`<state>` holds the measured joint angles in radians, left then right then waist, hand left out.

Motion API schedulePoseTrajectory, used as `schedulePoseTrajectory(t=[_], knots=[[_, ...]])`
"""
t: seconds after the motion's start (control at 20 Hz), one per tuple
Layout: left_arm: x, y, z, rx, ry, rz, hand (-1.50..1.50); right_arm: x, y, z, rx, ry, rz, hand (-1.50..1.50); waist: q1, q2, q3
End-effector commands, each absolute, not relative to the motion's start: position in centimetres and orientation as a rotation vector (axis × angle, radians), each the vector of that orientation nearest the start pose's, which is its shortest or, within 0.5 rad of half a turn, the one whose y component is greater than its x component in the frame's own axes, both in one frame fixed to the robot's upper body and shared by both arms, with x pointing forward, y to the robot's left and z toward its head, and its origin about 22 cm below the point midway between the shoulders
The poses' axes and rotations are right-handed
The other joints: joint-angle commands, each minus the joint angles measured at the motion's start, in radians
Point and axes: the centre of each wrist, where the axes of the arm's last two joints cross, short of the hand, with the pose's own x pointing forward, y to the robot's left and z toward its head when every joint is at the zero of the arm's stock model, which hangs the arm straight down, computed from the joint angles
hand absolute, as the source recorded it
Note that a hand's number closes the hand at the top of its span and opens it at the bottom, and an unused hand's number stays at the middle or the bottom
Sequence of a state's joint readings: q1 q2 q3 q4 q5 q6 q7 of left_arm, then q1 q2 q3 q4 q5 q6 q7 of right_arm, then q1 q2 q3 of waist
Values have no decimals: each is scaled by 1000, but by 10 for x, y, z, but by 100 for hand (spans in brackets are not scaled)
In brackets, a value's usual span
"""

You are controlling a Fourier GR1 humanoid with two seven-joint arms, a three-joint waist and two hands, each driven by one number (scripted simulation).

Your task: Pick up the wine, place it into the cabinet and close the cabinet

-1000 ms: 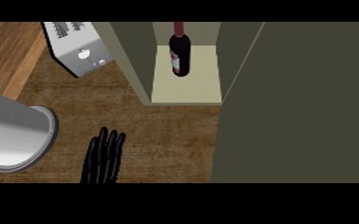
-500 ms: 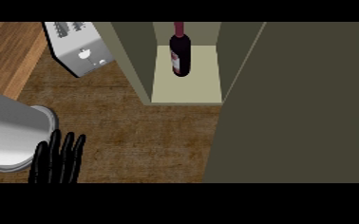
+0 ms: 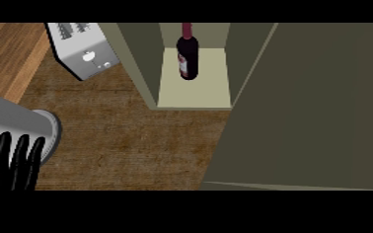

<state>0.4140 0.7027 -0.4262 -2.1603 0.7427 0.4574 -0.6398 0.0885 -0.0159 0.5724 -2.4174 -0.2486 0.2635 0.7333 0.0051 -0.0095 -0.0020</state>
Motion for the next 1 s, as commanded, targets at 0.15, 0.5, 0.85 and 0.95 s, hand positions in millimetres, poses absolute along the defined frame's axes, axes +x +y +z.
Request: schedulePoseTrajectory(t=[0.15, 0.5, 0.85, 0.95], knots=[[113, 288, 83, -109, -1963, 194, -150, 87, -135, 199, 790, -1600, 708, 150, -2, -3, 0], [134, 310, 97, -126, -1964, 190, -150, 85, -92, 186, 793, -1613, 667, 150, -8, 2, 0], [130, 318, 91, -160, -1964, 200, -150, 87, -74, 191, 714, -1707, 666, 150, 4, -1, -2], [137, 321, 104, -181, -1973, 200, -150, 101, -69, 194, 662, -1743, 643, 150, 10, 4, -2]])
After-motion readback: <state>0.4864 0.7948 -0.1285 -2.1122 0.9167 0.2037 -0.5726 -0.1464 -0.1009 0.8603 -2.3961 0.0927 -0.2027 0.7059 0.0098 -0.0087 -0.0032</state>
